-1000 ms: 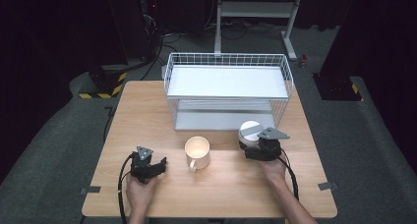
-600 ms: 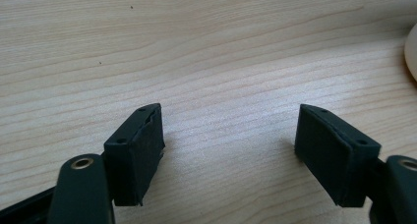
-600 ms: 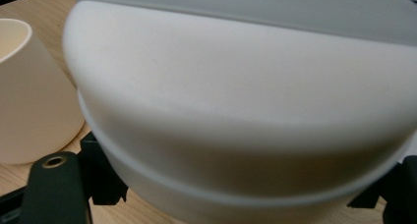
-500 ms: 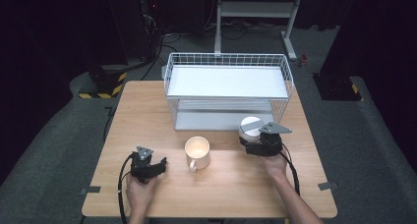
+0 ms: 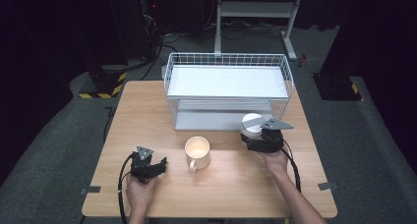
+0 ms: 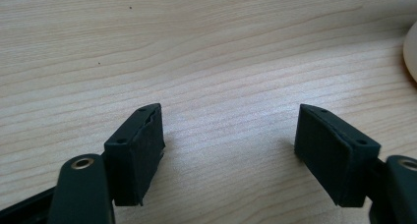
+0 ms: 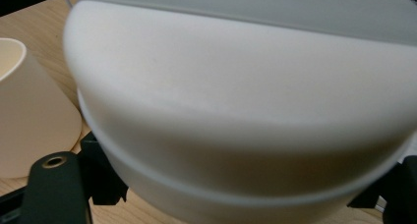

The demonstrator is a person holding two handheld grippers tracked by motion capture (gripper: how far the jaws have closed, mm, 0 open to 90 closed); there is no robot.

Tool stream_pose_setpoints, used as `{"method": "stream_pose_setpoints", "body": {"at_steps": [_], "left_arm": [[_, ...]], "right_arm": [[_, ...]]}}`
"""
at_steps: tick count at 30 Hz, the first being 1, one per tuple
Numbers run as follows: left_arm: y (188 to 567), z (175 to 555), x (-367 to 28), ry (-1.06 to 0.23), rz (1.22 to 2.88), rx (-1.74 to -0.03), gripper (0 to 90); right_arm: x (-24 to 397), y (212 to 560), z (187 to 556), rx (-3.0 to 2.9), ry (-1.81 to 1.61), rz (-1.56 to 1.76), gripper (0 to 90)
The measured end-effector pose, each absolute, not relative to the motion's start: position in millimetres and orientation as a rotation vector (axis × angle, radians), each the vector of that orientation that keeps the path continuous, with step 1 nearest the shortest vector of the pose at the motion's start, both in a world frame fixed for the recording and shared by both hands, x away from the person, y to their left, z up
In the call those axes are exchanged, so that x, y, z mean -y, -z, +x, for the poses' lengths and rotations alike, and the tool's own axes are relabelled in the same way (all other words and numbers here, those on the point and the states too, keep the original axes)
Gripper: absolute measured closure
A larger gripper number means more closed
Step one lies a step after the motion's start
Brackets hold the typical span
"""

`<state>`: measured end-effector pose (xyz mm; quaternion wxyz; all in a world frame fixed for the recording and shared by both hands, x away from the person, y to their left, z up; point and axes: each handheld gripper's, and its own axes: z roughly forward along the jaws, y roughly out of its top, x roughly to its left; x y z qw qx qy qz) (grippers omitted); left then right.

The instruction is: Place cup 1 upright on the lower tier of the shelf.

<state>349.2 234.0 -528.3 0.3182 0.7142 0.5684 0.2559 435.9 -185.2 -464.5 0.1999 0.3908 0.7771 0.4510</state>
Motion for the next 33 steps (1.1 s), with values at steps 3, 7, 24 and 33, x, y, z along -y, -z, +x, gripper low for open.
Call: {"method": "stream_pose_setpoints", "body": {"at_steps": [3, 7, 24, 33], "left_arm": [[528, 349, -234, -0.672, 1.879, -1.494, 27.2], [528, 349, -234, -0.672, 1.880, -1.492, 27.3], [528, 349, -234, -0.671, 1.880, -1.490, 27.3], [528, 349, -234, -0.671, 1.884, -1.489, 27.4]], "right_arm": [[186, 463, 438, -2.168, -1.272, 1.106, 18.5], [187, 461, 440, -2.170, -1.261, 1.116, 18.6], [190, 462, 462, -2.135, -1.245, 1.178, 18.5], [185, 465, 473, -2.118, -1.236, 1.199, 18.5]]}}
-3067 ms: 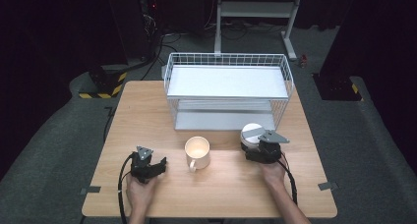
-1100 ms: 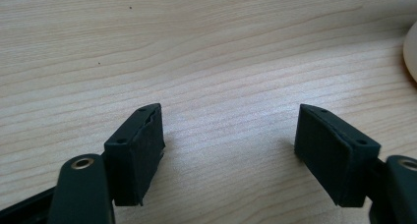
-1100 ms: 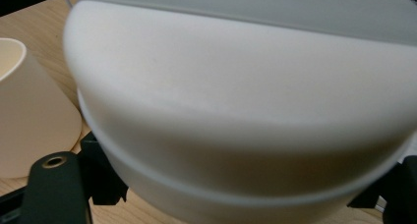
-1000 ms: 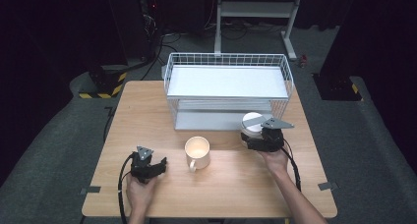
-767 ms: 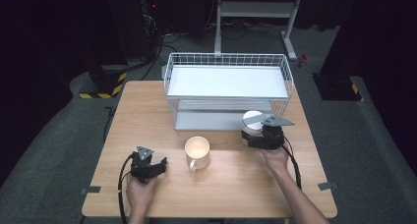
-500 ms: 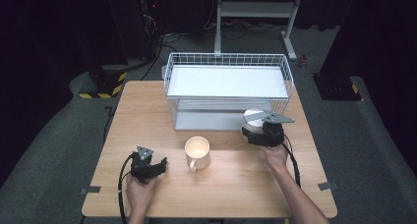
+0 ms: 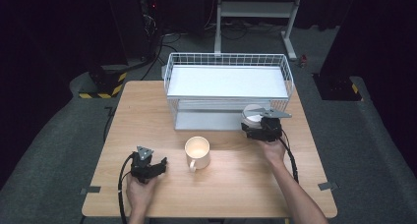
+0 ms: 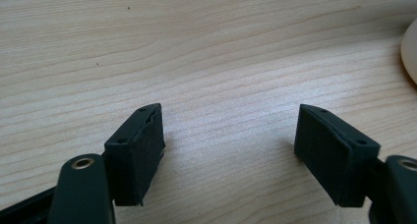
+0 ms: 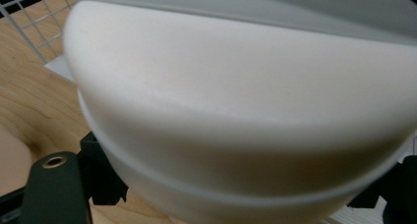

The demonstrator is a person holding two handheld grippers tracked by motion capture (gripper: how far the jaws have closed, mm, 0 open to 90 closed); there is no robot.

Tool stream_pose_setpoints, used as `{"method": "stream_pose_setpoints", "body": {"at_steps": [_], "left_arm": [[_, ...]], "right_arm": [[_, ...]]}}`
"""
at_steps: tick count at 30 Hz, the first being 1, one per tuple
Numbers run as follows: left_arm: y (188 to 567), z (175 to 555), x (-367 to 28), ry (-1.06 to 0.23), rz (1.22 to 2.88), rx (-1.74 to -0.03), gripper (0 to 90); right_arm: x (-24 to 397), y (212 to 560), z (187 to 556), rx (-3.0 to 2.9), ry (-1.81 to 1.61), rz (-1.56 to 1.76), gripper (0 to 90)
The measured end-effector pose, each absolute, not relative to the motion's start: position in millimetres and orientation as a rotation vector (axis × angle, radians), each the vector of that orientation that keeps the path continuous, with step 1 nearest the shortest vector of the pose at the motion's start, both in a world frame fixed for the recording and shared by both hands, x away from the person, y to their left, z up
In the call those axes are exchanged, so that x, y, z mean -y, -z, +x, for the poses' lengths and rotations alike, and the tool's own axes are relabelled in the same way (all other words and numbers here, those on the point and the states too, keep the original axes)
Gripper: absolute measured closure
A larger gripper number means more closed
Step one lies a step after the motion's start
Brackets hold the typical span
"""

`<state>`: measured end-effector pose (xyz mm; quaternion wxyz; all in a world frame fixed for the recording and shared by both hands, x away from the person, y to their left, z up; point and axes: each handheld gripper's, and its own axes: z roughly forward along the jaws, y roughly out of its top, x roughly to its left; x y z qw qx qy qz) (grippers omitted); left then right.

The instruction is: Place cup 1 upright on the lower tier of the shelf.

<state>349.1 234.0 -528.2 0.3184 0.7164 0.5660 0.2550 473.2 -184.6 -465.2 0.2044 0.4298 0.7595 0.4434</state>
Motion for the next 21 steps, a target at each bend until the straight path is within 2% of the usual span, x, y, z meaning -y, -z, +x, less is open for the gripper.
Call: {"method": "stream_pose_setpoints", "body": {"at_steps": [21], "left_arm": [[528, 349, -234, -0.670, 1.886, -1.487, 27.3]], "right_arm": [[177, 478, 496, -2.104, -1.172, 1.259, 18.5]]}}
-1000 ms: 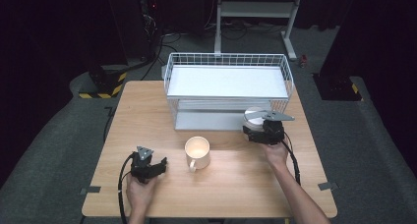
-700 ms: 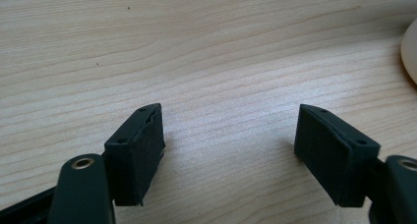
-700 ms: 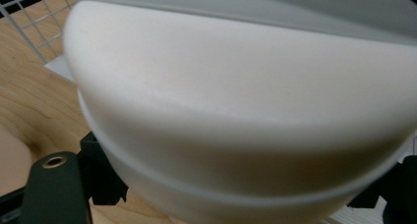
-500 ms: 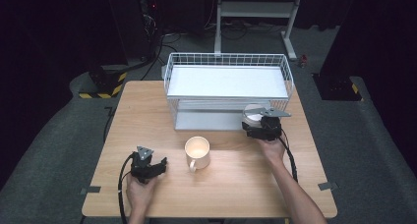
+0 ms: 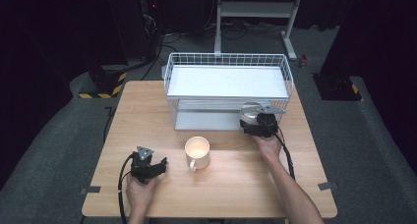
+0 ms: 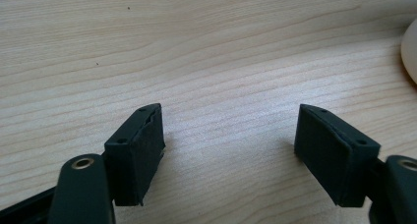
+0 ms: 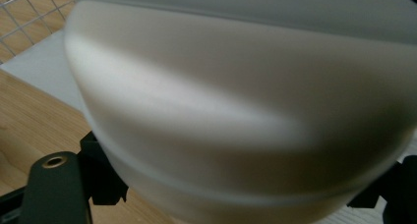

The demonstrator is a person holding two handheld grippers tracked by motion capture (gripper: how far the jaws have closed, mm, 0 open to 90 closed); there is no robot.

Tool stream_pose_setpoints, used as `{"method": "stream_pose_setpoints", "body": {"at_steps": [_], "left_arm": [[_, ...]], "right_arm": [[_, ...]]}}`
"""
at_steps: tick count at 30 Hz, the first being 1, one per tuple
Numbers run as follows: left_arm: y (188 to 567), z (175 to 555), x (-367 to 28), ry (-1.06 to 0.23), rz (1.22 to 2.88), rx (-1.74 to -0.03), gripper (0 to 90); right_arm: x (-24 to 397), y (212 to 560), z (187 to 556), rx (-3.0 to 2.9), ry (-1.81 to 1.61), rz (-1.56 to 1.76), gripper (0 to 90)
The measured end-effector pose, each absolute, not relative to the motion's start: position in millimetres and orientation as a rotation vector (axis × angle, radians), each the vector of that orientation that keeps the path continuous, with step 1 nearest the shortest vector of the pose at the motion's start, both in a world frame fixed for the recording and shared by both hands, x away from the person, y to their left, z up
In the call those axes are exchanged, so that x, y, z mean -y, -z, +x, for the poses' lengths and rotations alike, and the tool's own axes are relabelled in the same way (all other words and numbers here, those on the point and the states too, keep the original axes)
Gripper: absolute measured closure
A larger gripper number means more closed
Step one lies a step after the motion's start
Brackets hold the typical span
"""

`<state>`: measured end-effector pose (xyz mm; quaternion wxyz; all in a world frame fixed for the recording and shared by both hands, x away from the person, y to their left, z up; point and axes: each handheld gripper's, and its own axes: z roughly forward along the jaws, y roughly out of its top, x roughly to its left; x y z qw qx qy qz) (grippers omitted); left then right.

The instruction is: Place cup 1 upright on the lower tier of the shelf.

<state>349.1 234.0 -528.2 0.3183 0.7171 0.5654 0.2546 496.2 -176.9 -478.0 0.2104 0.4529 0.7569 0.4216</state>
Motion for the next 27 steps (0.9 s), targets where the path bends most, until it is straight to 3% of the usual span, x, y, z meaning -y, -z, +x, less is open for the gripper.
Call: {"method": "stream_pose_setpoints", "body": {"at_steps": [27], "left_arm": [[528, 349, -234, -0.673, 1.880, -1.488, 27.4]], "right_arm": [[171, 483, 513, -2.062, -1.163, 1.219, 18.5]]}}
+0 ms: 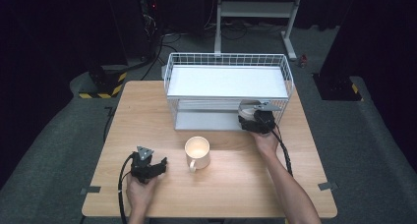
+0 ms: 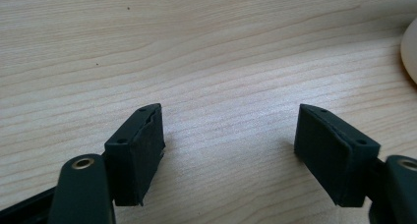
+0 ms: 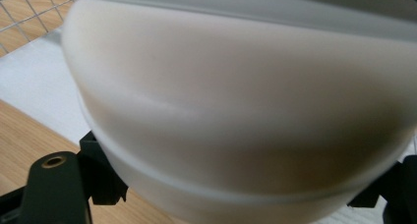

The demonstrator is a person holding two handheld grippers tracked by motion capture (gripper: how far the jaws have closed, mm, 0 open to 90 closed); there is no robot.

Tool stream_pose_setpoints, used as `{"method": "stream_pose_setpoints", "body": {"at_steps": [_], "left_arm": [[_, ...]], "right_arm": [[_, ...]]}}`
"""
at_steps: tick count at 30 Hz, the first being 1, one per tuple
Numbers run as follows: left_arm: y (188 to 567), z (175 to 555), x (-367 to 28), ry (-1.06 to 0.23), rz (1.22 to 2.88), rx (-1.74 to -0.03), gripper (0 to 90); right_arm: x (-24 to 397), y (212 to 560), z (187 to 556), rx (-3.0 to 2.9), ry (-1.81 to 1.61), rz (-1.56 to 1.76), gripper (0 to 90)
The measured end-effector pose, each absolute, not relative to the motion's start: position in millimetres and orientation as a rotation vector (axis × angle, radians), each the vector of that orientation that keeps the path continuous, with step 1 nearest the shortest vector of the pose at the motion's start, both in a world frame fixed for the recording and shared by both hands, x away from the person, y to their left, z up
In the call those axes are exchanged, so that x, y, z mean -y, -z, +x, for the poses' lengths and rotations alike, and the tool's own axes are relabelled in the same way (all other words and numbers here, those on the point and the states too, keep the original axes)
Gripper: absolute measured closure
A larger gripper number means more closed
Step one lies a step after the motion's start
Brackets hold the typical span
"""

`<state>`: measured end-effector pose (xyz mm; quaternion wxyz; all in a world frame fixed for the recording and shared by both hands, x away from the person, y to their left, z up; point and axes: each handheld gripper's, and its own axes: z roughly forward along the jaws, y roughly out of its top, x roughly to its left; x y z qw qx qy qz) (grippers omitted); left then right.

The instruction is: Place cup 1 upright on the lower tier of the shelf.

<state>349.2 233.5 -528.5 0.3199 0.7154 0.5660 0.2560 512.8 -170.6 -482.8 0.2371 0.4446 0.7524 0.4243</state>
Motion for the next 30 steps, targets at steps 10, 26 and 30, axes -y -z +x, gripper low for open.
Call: {"method": "stream_pose_setpoints", "body": {"at_steps": [10, 26, 30], "left_arm": [[528.5, 349.2, -233.3, -0.674, 1.878, -1.489, 27.4], [528.5, 349.2, -233.5, -0.673, 1.881, -1.487, 27.4], [528.5, 349.2, -233.5, -0.673, 1.881, -1.487, 27.5]], "right_arm": [[171.3, 485.1, 515.8, -2.048, -1.161, 1.195, 18.4], [174.6, 484.3, 515.6, -2.056, -1.175, 1.211, 15.7], [176.5, 484.6, 515.7, -2.063, -1.173, 1.220, 11.9]]}}
